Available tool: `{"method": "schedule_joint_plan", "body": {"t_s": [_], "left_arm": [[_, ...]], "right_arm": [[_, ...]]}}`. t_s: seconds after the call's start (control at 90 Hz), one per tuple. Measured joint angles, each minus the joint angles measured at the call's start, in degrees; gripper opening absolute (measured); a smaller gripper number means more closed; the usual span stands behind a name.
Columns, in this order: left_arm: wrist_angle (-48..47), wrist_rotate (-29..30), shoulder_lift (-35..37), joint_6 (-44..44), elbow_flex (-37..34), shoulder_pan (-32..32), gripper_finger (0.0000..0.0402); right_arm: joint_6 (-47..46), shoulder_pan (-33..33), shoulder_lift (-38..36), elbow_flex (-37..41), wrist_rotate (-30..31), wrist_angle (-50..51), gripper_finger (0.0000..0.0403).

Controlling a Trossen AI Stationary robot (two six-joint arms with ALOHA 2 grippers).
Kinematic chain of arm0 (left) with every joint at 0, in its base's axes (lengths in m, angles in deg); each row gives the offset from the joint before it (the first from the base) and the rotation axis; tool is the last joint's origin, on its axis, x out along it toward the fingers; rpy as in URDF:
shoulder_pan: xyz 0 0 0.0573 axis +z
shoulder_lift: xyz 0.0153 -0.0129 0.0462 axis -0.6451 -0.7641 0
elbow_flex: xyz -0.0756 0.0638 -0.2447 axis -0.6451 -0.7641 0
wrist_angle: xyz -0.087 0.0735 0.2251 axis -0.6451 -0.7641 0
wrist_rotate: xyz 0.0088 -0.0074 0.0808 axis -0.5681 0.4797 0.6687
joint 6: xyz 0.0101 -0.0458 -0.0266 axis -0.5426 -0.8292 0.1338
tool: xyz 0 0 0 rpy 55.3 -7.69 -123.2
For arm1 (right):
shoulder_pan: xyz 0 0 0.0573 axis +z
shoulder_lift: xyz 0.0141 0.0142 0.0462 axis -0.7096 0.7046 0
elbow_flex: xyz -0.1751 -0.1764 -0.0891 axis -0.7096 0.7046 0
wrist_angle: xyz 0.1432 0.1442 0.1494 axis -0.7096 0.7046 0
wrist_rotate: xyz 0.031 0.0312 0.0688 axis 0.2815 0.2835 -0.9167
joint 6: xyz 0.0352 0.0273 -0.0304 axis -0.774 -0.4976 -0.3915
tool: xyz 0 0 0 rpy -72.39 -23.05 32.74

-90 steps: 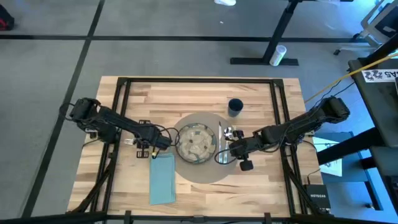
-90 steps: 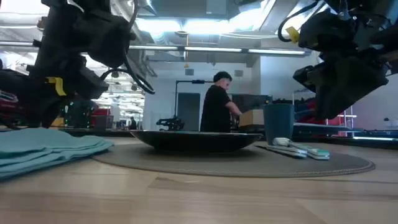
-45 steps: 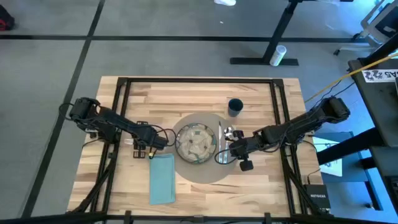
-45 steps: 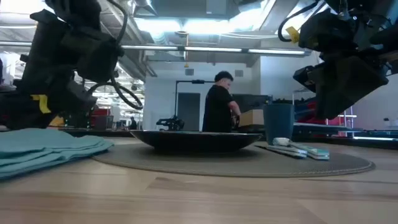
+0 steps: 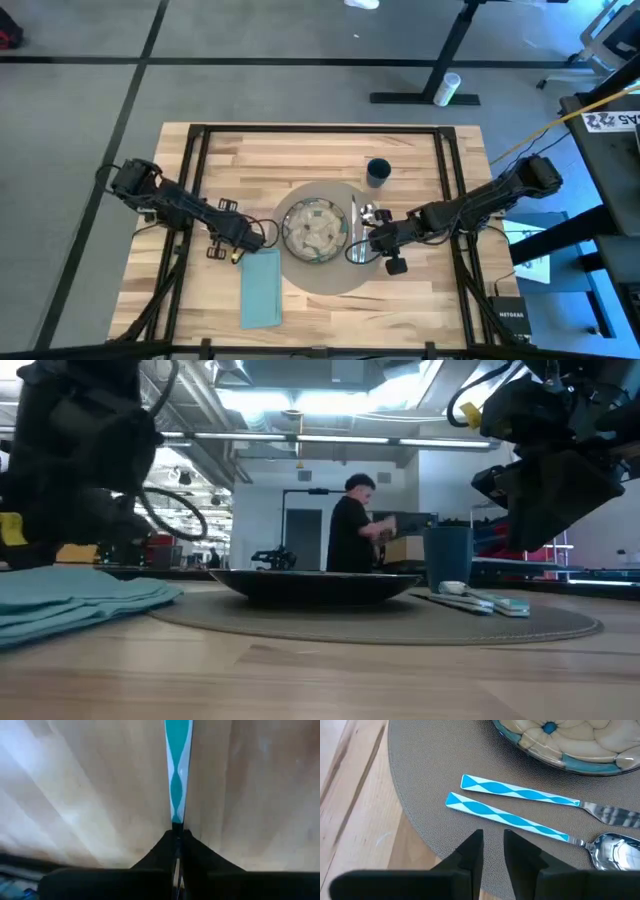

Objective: Set table place
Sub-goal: Put the blue patterned fork on top of the blue table napkin

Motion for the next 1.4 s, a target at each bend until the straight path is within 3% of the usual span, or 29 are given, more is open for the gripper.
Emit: {"method": "schedule_joint_plan", "body": {"t_s": [0.244, 0.644, 1.056, 1.4], "left_arm": [[-3.86, 2.37, 0.0, 2.34, 3.92, -0.42, 0.0], [-13.89, 14.45, 0.02, 14.1, 16.02, -0.28, 0.0], [-11.82, 17.14, 0.02, 42.19, 20.51, -9.2, 0.0], [1.28, 17.24, -0.39, 56.66, 20.74, -18.17, 0.0]], "right_arm": [[0.03, 0.0, 0.0, 0.0, 0.21, 0.0, 0.0063], [0.03, 0.0, 0.0, 0.0, 0.45, 0.0, 0.0063], [0.03, 0.0, 0.0, 0.0, -0.05, 0.02, 0.0063], [-0.42, -0.02, 0.0, 0.0, -0.51, 0.02, 0.0062]]}}
